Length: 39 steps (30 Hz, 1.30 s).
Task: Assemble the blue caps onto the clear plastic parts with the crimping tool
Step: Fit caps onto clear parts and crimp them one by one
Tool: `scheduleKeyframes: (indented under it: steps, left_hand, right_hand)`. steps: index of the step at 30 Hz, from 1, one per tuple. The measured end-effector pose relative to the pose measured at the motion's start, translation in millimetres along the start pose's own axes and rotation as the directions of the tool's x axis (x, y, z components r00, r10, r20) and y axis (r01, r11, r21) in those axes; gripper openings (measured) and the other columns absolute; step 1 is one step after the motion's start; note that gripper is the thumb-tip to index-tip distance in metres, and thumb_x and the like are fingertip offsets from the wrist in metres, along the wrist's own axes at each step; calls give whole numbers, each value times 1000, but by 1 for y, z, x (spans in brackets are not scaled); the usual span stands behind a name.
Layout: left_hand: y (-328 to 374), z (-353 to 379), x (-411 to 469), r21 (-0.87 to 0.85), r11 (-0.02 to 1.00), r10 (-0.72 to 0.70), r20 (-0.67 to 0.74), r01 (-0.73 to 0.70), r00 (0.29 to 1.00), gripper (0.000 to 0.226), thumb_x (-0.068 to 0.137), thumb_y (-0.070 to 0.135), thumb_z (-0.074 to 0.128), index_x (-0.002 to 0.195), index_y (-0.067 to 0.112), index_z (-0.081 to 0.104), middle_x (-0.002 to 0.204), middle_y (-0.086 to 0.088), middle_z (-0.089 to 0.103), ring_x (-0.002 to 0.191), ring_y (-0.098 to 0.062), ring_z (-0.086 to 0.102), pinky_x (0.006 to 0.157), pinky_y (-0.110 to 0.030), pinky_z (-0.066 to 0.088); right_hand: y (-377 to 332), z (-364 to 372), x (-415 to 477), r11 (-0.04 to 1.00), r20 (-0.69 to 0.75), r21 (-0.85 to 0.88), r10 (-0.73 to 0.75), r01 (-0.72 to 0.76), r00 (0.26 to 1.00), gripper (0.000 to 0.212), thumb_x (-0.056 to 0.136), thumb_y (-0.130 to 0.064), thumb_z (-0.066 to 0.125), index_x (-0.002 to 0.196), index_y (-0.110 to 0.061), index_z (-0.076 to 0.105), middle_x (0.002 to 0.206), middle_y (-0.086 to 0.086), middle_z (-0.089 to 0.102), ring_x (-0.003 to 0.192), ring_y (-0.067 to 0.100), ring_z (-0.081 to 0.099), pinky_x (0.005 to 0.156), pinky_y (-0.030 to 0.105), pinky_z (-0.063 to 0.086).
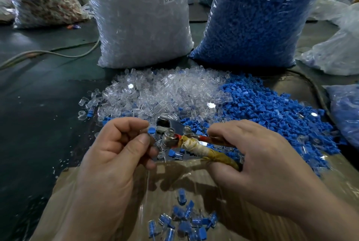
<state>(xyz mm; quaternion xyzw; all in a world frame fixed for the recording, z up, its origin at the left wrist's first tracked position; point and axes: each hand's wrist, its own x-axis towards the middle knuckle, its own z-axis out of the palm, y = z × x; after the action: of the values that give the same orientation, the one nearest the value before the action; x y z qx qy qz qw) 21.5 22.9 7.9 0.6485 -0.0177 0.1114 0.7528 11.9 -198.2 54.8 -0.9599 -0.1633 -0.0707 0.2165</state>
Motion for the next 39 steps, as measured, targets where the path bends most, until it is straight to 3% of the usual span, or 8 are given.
scheduleKeyframes:
  steps: [3, 9, 15, 21, 28, 34, 39]
  left_hand:
    - [-1, 0, 0, -8, 1000, 2, 11, -2, 1000, 21, 80, 15, 62, 93, 27, 74, 82, -8, 69, 69, -17, 68, 53, -22, 55]
    - [-2, -2, -2, 37, 998, 49, 5, -49, 999, 22, 81, 16, 62, 93, 30, 74, 82, -5, 69, 69, -17, 69, 54, -23, 55]
    - [0, -1, -3, 64, 993, 101, -42, -98, 994, 23, 81, 17, 62, 92, 33, 73, 82, -2, 70, 69, -15, 70, 53, -22, 55]
    - [2, -1, -4, 163, 976, 149, -9, -145, 989, 23, 83, 18, 61, 92, 37, 71, 83, 3, 71, 67, -12, 70, 53, -22, 56]
    - [-2, -4, -4, 305, 931, 204, 20, -200, 979, 18, 83, 36, 68, 101, 40, 69, 82, 4, 72, 63, -10, 69, 55, -17, 55]
    - [-5, -12, -2, 325, 925, 184, 74, -198, 980, 27, 86, 46, 63, 110, 36, 68, 82, 1, 72, 65, -16, 70, 55, -25, 56]
    - [-5, -11, -1, 293, 941, 148, 94, -169, 985, 24, 83, 45, 63, 105, 37, 69, 79, 0, 71, 65, -14, 68, 57, -23, 56]
  right_hand:
    - [2, -1, 0, 1000, 23, 4, 8, -8, 1000, 50, 71, -58, 47, 118, -42, 54, 101, -28, 59, 98, -1, 51, 81, 16, 42]
    - [0, -1, -1, 1000, 29, 12, -19, 19, 999, 54, 73, -59, 45, 122, -41, 55, 98, -38, 48, 103, -16, 47, 81, 9, 32]
    - [3, -1, 1, 999, 41, -5, -38, 38, 998, 58, 72, -63, 43, 126, -43, 52, 98, -46, 39, 111, -19, 39, 83, 7, 30]
    - [2, 0, 0, 1000, 47, 4, -30, 30, 998, 54, 73, -61, 48, 124, -44, 51, 101, -41, 45, 111, -17, 40, 83, 7, 31]
    - [2, 1, 0, 999, 39, 7, -44, 44, 998, 52, 74, -60, 50, 124, -43, 50, 98, -43, 42, 112, -16, 39, 81, 8, 32]
    - [5, 3, 1, 999, 80, 3, -48, 48, 996, 54, 75, -64, 45, 126, -46, 48, 103, -41, 44, 112, -16, 39, 81, 7, 34]
    - [5, 3, 1, 998, 108, -10, -58, 60, 992, 60, 75, -68, 41, 129, -43, 50, 109, -37, 50, 109, -14, 42, 85, 7, 32]
